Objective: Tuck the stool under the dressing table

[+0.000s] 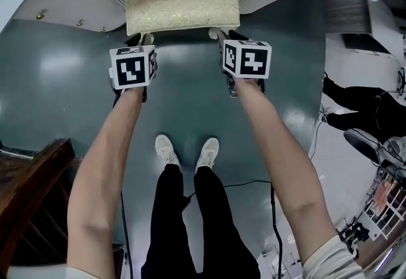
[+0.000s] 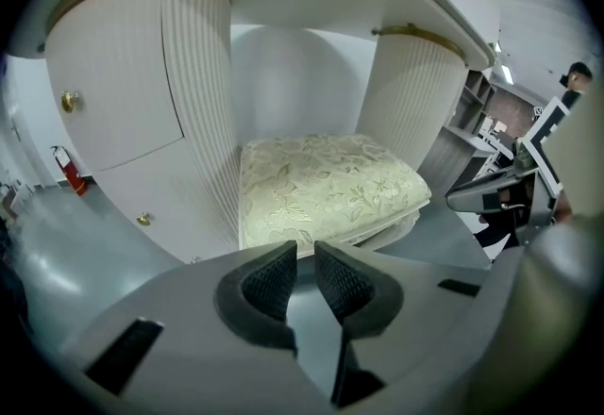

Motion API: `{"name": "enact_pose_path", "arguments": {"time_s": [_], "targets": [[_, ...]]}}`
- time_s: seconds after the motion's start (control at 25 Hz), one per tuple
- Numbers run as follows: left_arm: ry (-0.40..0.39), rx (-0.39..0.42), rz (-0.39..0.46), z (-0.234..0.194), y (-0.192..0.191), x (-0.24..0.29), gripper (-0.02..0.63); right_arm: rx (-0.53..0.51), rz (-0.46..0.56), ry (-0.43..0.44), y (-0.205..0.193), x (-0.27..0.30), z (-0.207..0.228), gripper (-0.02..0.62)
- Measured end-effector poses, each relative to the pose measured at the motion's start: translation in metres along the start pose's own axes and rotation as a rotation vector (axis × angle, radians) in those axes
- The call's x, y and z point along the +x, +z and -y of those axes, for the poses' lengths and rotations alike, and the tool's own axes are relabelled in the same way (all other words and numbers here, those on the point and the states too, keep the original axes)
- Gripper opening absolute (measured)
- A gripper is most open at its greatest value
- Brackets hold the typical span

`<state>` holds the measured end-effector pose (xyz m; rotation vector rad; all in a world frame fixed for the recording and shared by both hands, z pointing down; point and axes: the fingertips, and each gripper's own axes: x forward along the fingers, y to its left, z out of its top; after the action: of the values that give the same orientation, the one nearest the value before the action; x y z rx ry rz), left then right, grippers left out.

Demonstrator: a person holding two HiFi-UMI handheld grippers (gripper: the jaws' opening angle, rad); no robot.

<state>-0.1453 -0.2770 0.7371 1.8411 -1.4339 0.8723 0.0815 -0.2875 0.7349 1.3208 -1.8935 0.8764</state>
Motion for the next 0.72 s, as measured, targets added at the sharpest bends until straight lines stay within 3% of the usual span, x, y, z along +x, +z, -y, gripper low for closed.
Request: {"name": "enact_pose_path", "arguments": {"time_s": [0.28, 0.72], "targets": [[-0.046, -0.001, 0.021, 0.024, -0.008, -0.038, 0.038, 0.057, 0.022, 0.079, -0.008, -0.034, -0.018, 0.070], [-0.073, -0.066, 0.059, 0.047, -0.013, -0.109, 0.006, 0.045, 0.105, 0.135, -0.007, -0.105, -0.053, 0.014]]}}
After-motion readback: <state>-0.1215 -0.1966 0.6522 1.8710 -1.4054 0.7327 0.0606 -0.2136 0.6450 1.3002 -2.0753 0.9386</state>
